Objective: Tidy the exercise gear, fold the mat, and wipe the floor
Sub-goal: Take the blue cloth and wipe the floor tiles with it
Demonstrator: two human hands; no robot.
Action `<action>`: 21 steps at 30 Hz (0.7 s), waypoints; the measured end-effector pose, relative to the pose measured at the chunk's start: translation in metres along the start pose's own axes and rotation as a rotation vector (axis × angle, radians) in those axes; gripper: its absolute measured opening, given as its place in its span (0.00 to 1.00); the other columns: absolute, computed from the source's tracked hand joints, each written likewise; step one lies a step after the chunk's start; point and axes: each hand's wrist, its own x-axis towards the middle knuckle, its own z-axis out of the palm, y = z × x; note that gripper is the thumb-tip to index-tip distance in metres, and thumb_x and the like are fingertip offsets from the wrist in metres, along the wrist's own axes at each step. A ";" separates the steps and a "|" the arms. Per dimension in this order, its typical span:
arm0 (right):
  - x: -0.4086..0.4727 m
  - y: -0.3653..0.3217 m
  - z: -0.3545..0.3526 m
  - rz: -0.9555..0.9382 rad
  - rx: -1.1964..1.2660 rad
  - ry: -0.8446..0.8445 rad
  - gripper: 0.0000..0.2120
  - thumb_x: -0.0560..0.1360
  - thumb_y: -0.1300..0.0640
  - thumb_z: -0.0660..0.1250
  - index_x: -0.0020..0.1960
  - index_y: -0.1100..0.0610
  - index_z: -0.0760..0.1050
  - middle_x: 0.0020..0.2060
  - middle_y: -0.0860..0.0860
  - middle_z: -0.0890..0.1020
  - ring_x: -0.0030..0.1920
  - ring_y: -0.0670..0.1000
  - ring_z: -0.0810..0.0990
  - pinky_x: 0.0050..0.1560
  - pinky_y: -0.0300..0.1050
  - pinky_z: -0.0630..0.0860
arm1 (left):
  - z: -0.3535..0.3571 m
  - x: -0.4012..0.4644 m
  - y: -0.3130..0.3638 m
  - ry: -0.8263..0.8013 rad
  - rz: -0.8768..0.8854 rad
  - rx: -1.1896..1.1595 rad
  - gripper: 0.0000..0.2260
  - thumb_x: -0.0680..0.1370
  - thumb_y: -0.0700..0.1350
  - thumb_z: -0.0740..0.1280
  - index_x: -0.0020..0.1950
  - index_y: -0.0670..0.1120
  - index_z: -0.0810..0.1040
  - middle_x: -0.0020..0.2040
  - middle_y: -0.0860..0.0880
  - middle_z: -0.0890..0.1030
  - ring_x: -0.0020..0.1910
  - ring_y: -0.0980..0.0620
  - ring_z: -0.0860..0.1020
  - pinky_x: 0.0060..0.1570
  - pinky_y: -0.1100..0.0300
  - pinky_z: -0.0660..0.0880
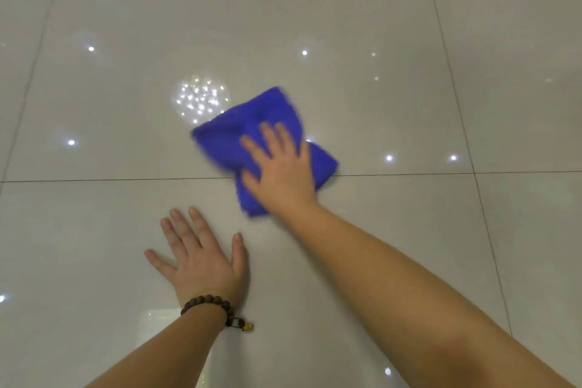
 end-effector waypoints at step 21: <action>-0.125 0.108 -0.013 0.276 -0.090 0.152 0.28 0.73 0.39 0.56 0.72 0.44 0.64 0.73 0.51 0.64 0.74 0.54 0.61 0.67 0.60 0.59 | 0.001 0.001 -0.003 0.004 0.024 -0.011 0.37 0.78 0.63 0.43 0.79 0.42 0.42 0.79 0.40 0.43 0.78 0.43 0.40 0.70 0.31 0.40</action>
